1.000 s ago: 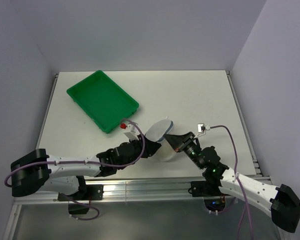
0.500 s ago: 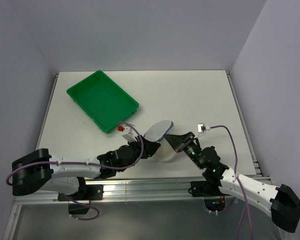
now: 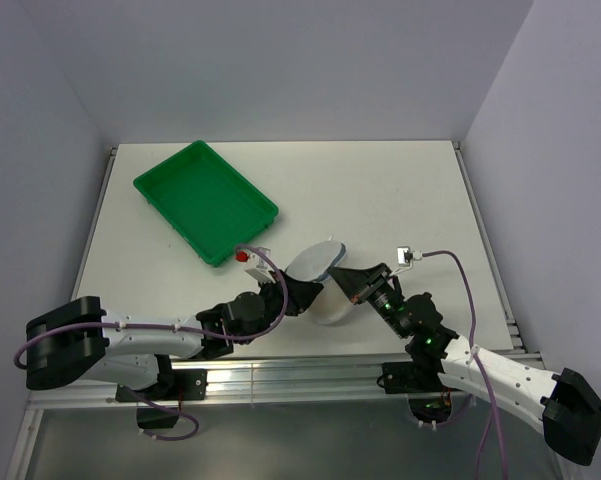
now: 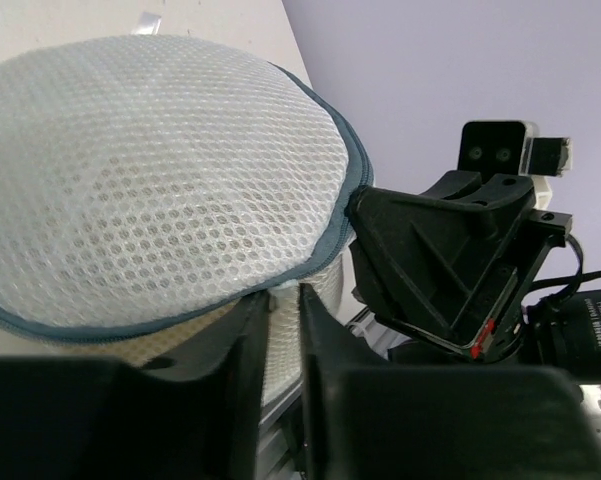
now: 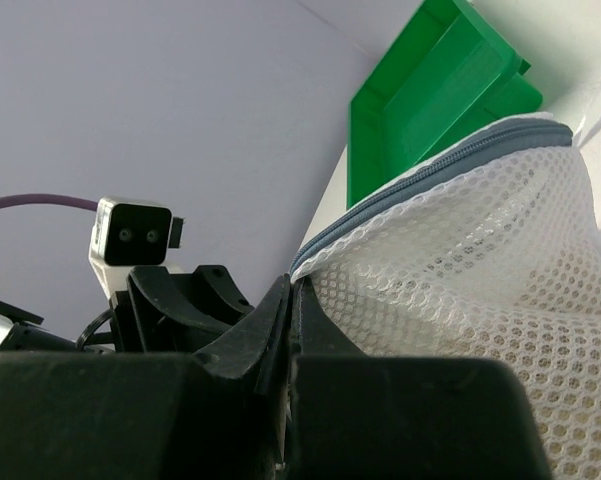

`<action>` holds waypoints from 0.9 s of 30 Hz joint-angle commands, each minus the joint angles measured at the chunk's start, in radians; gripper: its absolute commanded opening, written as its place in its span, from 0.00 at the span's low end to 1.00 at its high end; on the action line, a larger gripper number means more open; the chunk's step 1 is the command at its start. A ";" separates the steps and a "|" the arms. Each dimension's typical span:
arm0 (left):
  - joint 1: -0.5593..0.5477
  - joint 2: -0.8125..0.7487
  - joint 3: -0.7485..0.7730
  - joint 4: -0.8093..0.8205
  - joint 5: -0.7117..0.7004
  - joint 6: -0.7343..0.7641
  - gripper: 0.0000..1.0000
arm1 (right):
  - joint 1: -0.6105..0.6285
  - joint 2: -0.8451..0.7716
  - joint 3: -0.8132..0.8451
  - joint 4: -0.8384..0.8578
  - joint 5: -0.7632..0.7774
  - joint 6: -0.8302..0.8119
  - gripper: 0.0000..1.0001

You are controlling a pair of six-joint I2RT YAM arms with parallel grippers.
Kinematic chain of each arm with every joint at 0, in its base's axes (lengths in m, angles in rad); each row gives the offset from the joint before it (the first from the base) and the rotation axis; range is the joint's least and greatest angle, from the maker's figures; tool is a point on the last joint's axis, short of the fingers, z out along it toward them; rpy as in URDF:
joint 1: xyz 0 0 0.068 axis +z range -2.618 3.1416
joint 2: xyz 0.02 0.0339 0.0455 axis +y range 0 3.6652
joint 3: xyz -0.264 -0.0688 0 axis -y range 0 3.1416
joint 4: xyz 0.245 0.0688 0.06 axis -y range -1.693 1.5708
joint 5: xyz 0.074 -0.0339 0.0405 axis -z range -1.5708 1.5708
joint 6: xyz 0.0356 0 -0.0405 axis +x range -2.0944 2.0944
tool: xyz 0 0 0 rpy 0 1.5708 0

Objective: Place the bra in the laundry bag and zip it closed

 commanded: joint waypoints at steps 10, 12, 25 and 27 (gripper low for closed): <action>-0.009 -0.029 0.000 -0.002 -0.053 0.000 0.00 | 0.005 -0.030 -0.119 0.028 -0.009 -0.002 0.00; -0.009 -0.040 -0.010 -0.034 -0.053 0.003 0.00 | 0.005 -0.027 -0.116 0.025 -0.009 -0.003 0.00; -0.013 -0.397 -0.220 -0.491 -0.187 -0.065 0.00 | -0.331 0.012 0.019 -0.111 -0.438 -0.070 0.00; -0.013 -0.460 -0.231 -0.580 -0.227 -0.074 0.00 | -0.372 0.075 0.059 -0.121 -0.495 -0.093 0.00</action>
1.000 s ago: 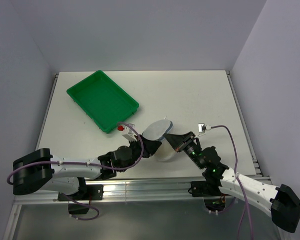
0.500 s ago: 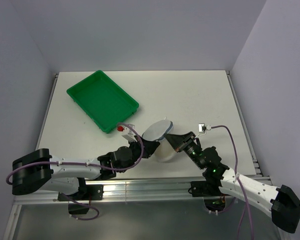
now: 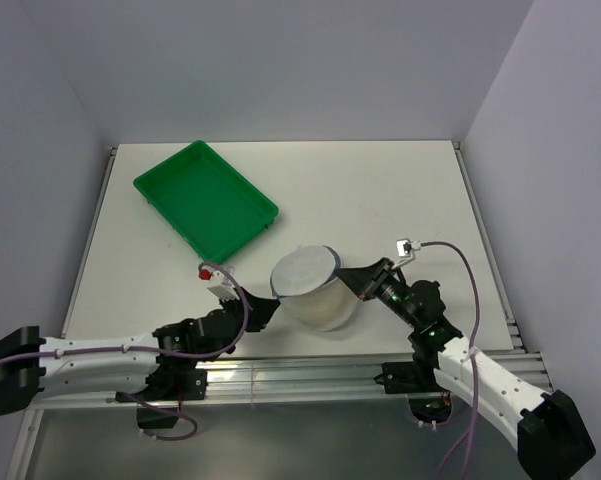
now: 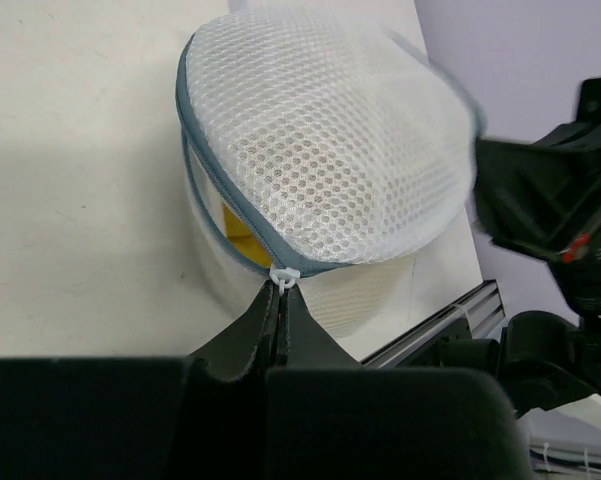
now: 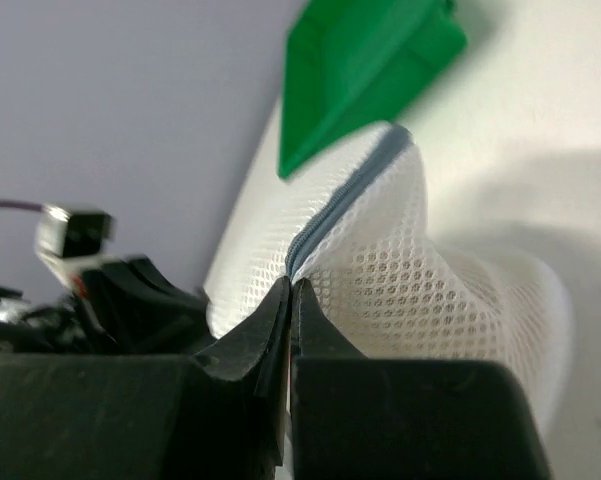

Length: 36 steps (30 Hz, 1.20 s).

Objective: Place the bra in the laundry bag and zip it closed

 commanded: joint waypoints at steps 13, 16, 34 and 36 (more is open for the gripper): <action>-0.097 -0.066 0.100 -0.098 -0.152 0.073 0.00 | -0.018 0.018 0.219 -0.391 -0.101 -0.097 0.92; -0.154 0.042 0.152 -0.049 -0.208 0.045 0.00 | 0.074 -0.131 0.188 -0.502 0.029 -0.024 0.93; -0.229 0.298 0.269 0.135 -0.168 0.128 0.00 | 0.265 -0.035 0.145 -0.318 0.071 0.076 0.53; -0.231 0.297 0.266 0.140 -0.159 0.134 0.00 | 0.265 -0.026 0.142 -0.306 0.071 0.086 0.52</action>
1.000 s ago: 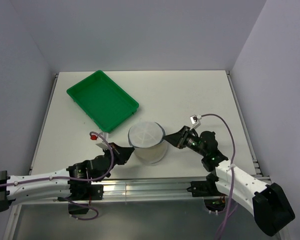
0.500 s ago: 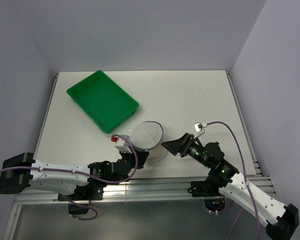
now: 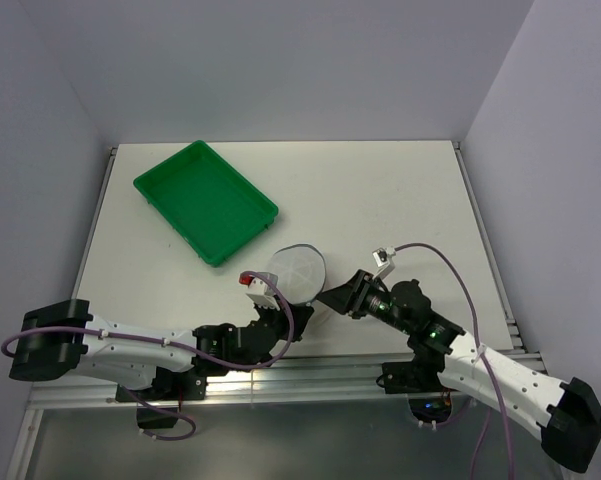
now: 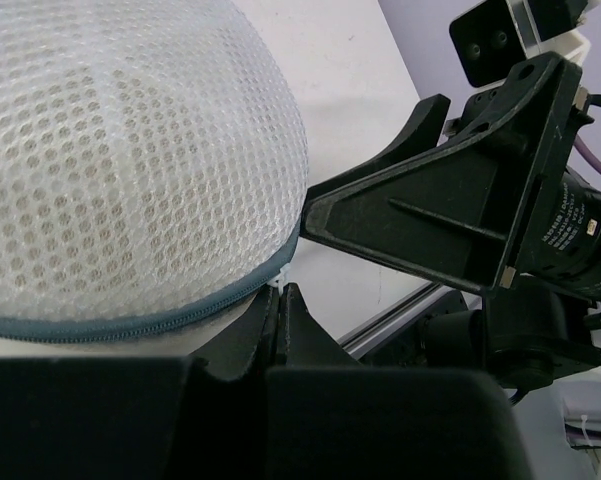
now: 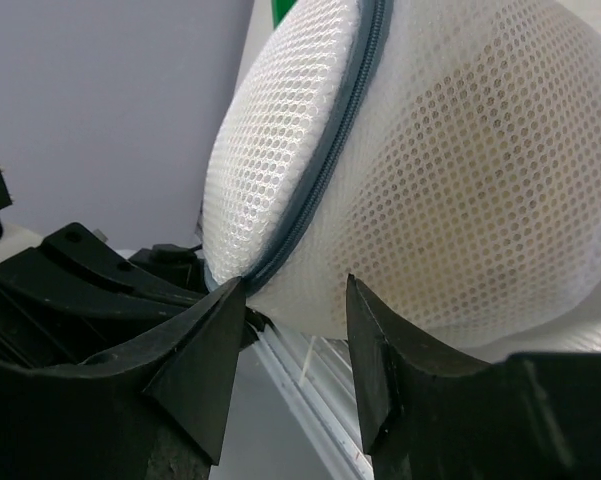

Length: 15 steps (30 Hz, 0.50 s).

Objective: Place the bra in the laundry bag and zip it closed

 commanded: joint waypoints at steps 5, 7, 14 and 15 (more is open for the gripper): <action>-0.008 0.006 0.027 0.070 0.039 0.034 0.00 | 0.010 0.053 0.029 0.137 -0.018 0.020 0.56; -0.008 0.013 0.030 0.071 0.044 0.036 0.00 | 0.016 0.058 0.037 0.140 -0.013 0.014 0.57; -0.008 0.007 0.033 0.061 0.041 0.043 0.00 | 0.016 0.064 0.040 0.139 0.005 0.009 0.02; -0.008 0.002 0.032 0.056 0.039 0.043 0.00 | 0.016 0.063 0.040 0.134 0.011 0.000 0.00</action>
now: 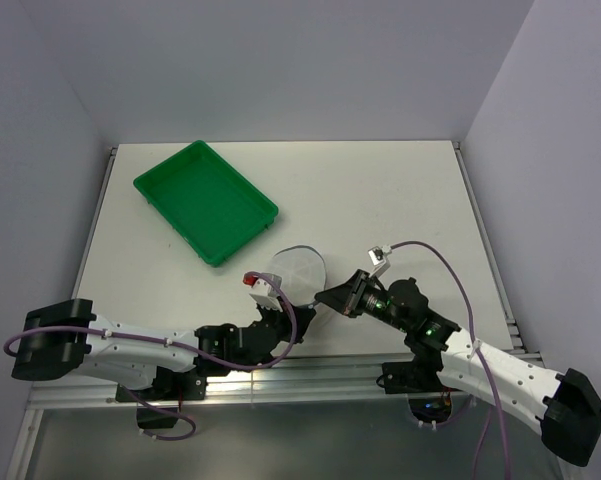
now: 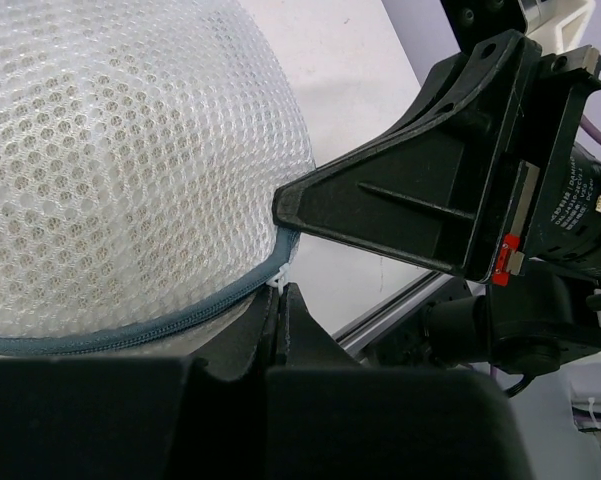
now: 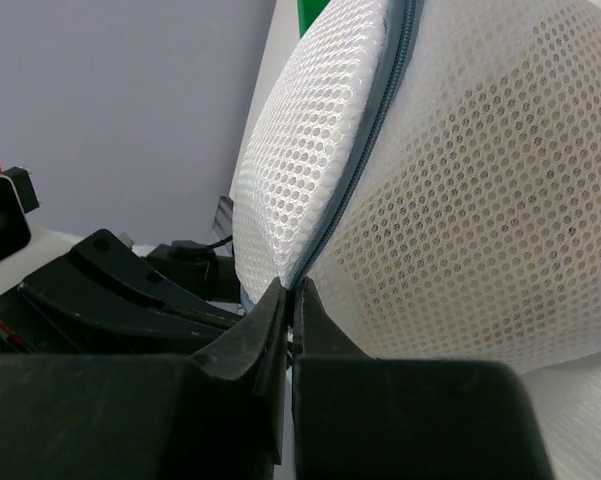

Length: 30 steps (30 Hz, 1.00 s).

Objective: Place the bra in the laundry bag and zip it closed

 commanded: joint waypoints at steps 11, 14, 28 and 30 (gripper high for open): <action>-0.008 -0.334 -0.139 -0.263 -0.083 -0.142 0.00 | -0.290 0.008 0.064 -0.040 -0.189 -0.168 0.00; -0.008 -0.469 -0.182 -0.384 -0.123 -0.181 0.00 | -0.353 0.082 0.112 -0.057 -0.267 -0.242 0.00; -0.008 -0.102 -0.009 -0.029 -0.009 0.028 0.00 | -0.232 -0.137 0.117 -0.256 -0.045 -0.127 0.80; -0.010 -0.065 0.030 0.010 -0.006 0.041 0.00 | -0.174 -0.235 0.074 -0.296 0.012 -0.101 0.80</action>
